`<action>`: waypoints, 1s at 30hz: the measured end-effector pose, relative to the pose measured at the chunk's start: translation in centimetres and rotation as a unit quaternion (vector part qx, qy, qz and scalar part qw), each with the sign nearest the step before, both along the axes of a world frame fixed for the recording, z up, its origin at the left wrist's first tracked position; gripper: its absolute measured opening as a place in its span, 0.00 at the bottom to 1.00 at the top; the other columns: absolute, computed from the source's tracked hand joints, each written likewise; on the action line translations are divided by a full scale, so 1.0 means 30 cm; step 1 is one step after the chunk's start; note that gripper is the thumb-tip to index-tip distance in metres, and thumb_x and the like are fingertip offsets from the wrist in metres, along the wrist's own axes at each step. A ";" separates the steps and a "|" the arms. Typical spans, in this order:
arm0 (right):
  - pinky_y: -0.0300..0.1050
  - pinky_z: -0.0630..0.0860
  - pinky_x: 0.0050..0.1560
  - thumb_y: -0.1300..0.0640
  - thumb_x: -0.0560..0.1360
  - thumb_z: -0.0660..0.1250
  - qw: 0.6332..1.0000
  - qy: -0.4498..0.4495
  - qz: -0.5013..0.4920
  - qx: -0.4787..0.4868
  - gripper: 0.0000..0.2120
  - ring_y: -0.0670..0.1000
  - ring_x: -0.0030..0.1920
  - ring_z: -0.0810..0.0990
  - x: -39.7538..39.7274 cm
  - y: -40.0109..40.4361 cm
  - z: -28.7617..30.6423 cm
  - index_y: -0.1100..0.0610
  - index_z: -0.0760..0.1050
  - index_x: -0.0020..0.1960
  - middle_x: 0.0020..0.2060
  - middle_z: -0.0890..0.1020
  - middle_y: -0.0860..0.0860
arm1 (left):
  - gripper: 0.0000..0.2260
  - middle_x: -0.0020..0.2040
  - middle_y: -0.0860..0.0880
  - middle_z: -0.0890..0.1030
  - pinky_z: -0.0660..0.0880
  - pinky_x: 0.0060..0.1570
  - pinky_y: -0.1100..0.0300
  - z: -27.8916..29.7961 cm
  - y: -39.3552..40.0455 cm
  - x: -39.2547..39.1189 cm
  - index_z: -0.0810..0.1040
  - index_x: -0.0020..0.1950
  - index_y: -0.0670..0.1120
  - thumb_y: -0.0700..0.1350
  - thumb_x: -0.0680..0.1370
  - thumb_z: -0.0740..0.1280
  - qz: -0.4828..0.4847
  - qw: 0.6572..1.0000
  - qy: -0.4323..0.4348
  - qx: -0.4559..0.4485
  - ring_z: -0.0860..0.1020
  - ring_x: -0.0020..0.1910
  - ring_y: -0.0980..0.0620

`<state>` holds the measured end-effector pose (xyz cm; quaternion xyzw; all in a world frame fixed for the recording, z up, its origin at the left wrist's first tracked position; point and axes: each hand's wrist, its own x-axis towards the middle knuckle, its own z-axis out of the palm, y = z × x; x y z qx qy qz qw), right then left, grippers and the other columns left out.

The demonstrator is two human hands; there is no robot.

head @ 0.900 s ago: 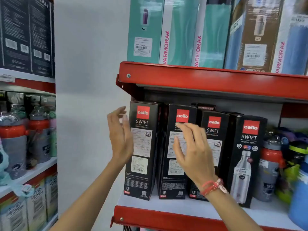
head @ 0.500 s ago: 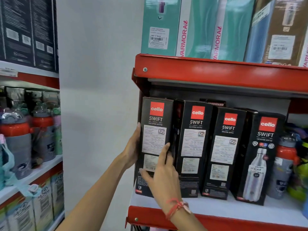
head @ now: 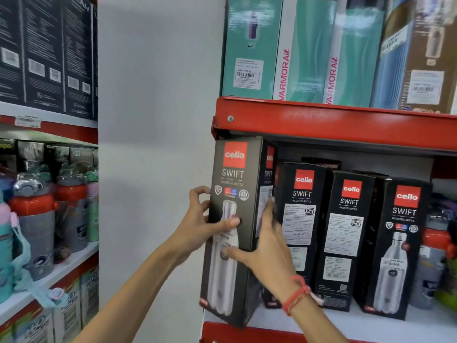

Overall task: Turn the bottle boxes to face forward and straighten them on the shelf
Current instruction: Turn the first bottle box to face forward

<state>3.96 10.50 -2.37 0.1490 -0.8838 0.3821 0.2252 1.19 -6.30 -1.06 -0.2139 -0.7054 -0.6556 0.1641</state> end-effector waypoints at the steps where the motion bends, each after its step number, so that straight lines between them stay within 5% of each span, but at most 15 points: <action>1: 0.43 0.71 0.54 0.42 0.61 0.77 1.000 -0.007 0.013 -0.007 0.65 0.56 0.63 0.74 -0.013 0.010 0.010 0.45 0.27 0.74 0.70 0.64 0.55 | 0.39 0.53 0.52 0.84 0.79 0.44 0.66 -0.009 0.004 0.004 0.58 0.67 0.58 0.43 0.66 0.78 -0.003 1.000 0.015 -0.016 0.84 0.51 0.56; 6: 0.45 0.75 0.57 0.56 0.61 0.80 0.998 0.002 0.038 -0.042 0.63 0.52 0.60 0.78 -0.068 0.021 0.040 0.47 0.36 0.77 0.63 0.78 0.51 | 0.40 0.56 0.66 0.80 0.73 0.49 0.75 -0.024 0.067 -0.015 0.61 0.74 0.57 0.41 0.68 0.78 0.095 0.989 0.106 -0.047 0.77 0.58 0.67; 9: 0.46 0.76 0.55 0.60 0.62 0.79 0.999 0.006 0.009 -0.044 0.62 0.54 0.56 0.81 -0.098 0.006 0.042 0.47 0.36 0.77 0.58 0.81 0.51 | 0.41 0.54 0.72 0.79 0.76 0.53 0.69 -0.042 0.089 -0.047 0.60 0.75 0.57 0.41 0.68 0.78 0.133 0.985 0.105 -0.038 0.77 0.56 0.70; 12: 0.48 0.77 0.55 0.63 0.64 0.77 0.999 0.002 -0.017 -0.037 0.59 0.55 0.55 0.81 -0.121 -0.011 0.019 0.47 0.38 0.77 0.57 0.82 0.53 | 0.42 0.56 0.69 0.78 0.79 0.58 0.55 -0.072 0.106 -0.070 0.59 0.75 0.57 0.42 0.67 0.78 0.158 0.983 0.090 -0.026 0.78 0.58 0.65; 16: 0.52 0.77 0.55 0.64 0.66 0.76 0.998 -0.025 -0.056 -0.027 0.55 0.59 0.54 0.81 -0.145 -0.023 -0.043 0.50 0.41 0.77 0.56 0.82 0.56 | 0.43 0.60 0.57 0.80 0.79 0.58 0.51 -0.140 0.131 -0.091 0.58 0.76 0.58 0.43 0.68 0.77 0.186 0.979 0.075 -0.040 0.80 0.57 0.57; 22: 0.51 0.76 0.53 0.58 0.72 0.71 0.995 -0.025 -0.095 0.029 0.48 0.61 0.55 0.81 -0.177 -0.022 -0.068 0.54 0.40 0.78 0.57 0.81 0.60 | 0.41 0.60 0.60 0.76 0.74 0.52 0.64 -0.166 0.153 -0.118 0.53 0.77 0.59 0.43 0.72 0.74 0.219 0.972 0.047 -0.069 0.78 0.61 0.52; 24: 0.52 0.77 0.54 0.55 0.75 0.68 0.991 0.018 -0.115 0.067 0.41 0.59 0.55 0.81 -0.161 -0.008 -0.065 0.55 0.46 0.78 0.58 0.80 0.58 | 0.40 0.62 0.59 0.75 0.75 0.57 0.57 -0.169 0.150 -0.117 0.54 0.77 0.58 0.43 0.72 0.74 0.218 0.973 0.044 -0.068 0.77 0.62 0.52; 27: 0.49 0.80 0.49 0.51 0.75 0.67 0.972 0.183 -0.149 0.001 0.28 0.53 0.49 0.82 -0.122 0.042 -0.071 0.55 0.65 0.72 0.55 0.81 0.54 | 0.38 0.67 0.56 0.75 0.74 0.64 0.52 -0.177 0.156 -0.109 0.56 0.77 0.56 0.41 0.73 0.73 0.230 0.971 0.040 -0.060 0.75 0.66 0.52; 30: 0.49 0.77 0.51 0.49 0.70 0.72 0.937 0.244 -0.243 -0.060 0.32 0.56 0.54 0.73 -0.113 0.098 -0.078 0.58 0.66 0.70 0.57 0.74 0.58 | 0.34 0.71 0.50 0.71 0.70 0.66 0.55 -0.173 0.181 -0.087 0.59 0.76 0.52 0.43 0.74 0.72 0.287 0.954 0.060 -0.065 0.69 0.70 0.51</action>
